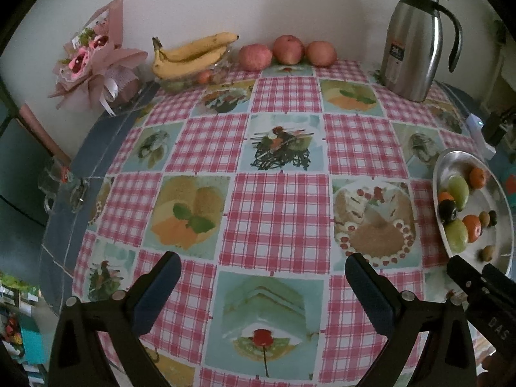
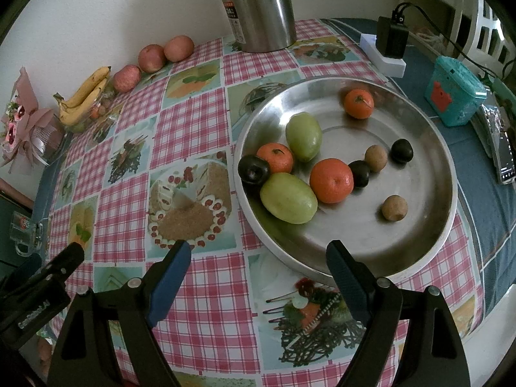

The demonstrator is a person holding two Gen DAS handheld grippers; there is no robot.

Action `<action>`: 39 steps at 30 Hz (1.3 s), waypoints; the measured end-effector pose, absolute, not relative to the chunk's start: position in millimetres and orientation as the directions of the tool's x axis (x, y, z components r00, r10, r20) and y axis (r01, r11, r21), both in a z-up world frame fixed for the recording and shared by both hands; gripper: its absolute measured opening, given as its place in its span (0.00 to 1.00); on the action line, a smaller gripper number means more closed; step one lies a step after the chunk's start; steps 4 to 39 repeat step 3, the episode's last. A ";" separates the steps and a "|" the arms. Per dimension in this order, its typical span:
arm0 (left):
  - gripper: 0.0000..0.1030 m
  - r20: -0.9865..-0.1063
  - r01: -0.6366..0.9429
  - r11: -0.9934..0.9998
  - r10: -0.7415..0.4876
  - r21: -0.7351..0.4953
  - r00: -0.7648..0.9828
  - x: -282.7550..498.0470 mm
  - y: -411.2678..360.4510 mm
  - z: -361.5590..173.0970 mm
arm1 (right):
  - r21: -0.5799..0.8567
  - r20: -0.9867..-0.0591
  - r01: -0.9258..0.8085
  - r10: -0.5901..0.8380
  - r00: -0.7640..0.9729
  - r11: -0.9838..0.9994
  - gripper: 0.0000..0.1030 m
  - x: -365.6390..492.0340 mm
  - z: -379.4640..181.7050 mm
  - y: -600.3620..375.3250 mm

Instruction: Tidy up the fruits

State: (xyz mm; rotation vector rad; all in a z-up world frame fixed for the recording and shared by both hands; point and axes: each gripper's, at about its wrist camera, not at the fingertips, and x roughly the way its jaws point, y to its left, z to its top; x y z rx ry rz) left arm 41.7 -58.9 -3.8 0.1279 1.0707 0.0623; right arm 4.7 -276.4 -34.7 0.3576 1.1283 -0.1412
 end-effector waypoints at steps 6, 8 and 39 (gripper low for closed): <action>1.00 -0.872 0.010 0.991 0.110 0.130 0.477 42.2 -58.9 -3.8 | 0.208 -0.902 0.289 0.069 0.426 0.934 0.84 4.2 -35.3 -276.1; 1.00 -0.872 0.010 0.991 0.110 0.130 0.477 42.2 -58.9 -3.8 | 0.208 -0.902 0.289 0.069 0.426 0.934 0.84 4.2 -35.3 -276.1; 1.00 -0.872 0.010 0.991 0.110 0.130 0.477 42.2 -58.9 -3.8 | 0.208 -0.902 0.289 0.069 0.426 0.934 0.84 4.2 -35.3 -276.1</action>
